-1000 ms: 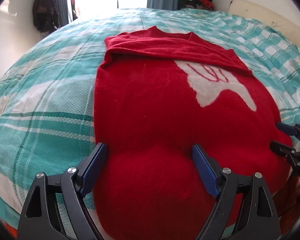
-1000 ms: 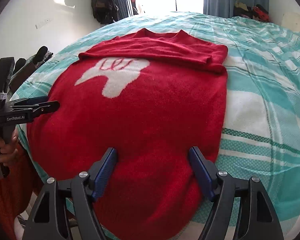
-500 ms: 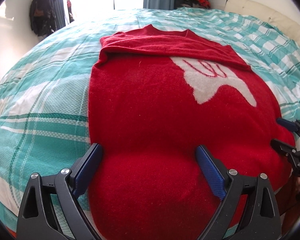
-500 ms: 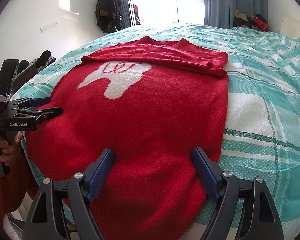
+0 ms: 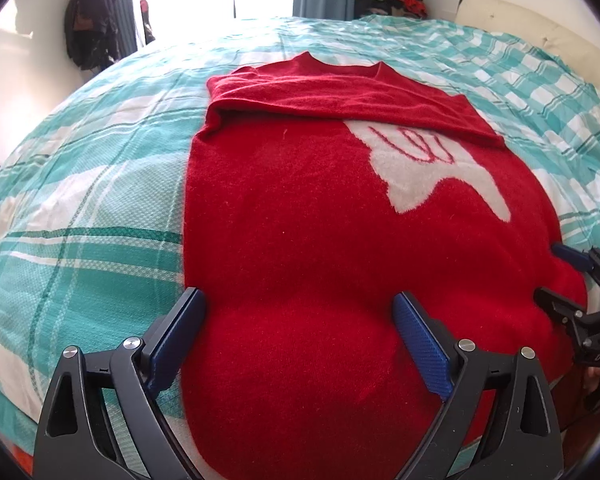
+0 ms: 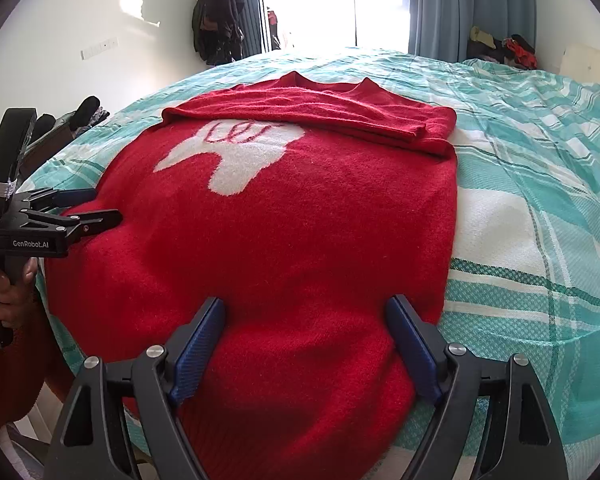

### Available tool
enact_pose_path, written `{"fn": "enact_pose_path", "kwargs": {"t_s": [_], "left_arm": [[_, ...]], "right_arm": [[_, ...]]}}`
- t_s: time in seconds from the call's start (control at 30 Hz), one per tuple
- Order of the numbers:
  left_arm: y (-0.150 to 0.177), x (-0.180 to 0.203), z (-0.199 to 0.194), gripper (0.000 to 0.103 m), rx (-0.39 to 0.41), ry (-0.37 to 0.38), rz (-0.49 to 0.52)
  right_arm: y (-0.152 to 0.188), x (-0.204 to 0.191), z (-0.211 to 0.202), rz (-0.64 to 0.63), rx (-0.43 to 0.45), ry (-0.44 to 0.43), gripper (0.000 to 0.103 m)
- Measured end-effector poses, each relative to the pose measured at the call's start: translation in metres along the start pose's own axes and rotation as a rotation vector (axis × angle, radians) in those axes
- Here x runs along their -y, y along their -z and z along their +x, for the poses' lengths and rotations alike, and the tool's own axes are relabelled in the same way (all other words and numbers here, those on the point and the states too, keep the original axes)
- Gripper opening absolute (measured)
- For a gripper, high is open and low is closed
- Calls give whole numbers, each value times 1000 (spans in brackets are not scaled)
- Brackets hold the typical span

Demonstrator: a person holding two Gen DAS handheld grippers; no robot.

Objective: Fold small clothes

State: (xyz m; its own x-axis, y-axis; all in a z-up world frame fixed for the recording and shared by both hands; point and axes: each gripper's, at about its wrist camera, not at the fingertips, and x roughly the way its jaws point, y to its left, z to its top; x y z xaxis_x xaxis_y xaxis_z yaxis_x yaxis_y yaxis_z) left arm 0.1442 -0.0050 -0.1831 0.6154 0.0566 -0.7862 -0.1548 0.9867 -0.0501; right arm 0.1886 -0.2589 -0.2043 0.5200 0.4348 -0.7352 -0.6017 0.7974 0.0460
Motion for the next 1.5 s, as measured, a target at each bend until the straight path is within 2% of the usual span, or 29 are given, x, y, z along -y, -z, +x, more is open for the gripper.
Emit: {"fn": "enact_pose_path", "kwargs": {"t_s": [0.07, 0.1, 0.17, 0.27, 0.33, 0.37, 0.43, 0.47, 0.53, 0.63, 1.5], "left_arm": [[-11, -12, -14, 93, 39, 10, -48], [-19, -22, -18, 93, 71, -14, -68], [-39, -49, -17, 98, 116, -111, -115], [-73, -104, 1, 98, 135, -248, -228], [-91, -138, 22, 100, 117, -322, -294], [-97, -152, 37, 102, 83, -339, -314], [-95, -178, 75, 102, -67, -343, -333], [-90, -187, 90, 103, -124, -303, -344], [-82, -193, 88, 103, -67, -261, -373], [-77, -189, 83, 103, -36, -277, -359], [-82, -188, 84, 103, -41, -273, -364]], "right_arm": [[0, 0, 0, 1, -2, 0, 83], [0, 0, 0, 2, -2, 1, 83], [0, 0, 1, 2, -3, 2, 83], [1, 0, 1, 3, -4, 2, 83], [1, 0, 1, 3, -7, 5, 83], [0, 0, 1, 3, -9, 7, 83], [0, -1, 1, 1, -11, 12, 83], [0, -1, 2, 0, -11, 14, 83], [0, -1, 2, 0, -12, 16, 83], [0, -2, 1, 3, -14, 20, 83], [1, -2, 0, 1, -13, 22, 83]]}}
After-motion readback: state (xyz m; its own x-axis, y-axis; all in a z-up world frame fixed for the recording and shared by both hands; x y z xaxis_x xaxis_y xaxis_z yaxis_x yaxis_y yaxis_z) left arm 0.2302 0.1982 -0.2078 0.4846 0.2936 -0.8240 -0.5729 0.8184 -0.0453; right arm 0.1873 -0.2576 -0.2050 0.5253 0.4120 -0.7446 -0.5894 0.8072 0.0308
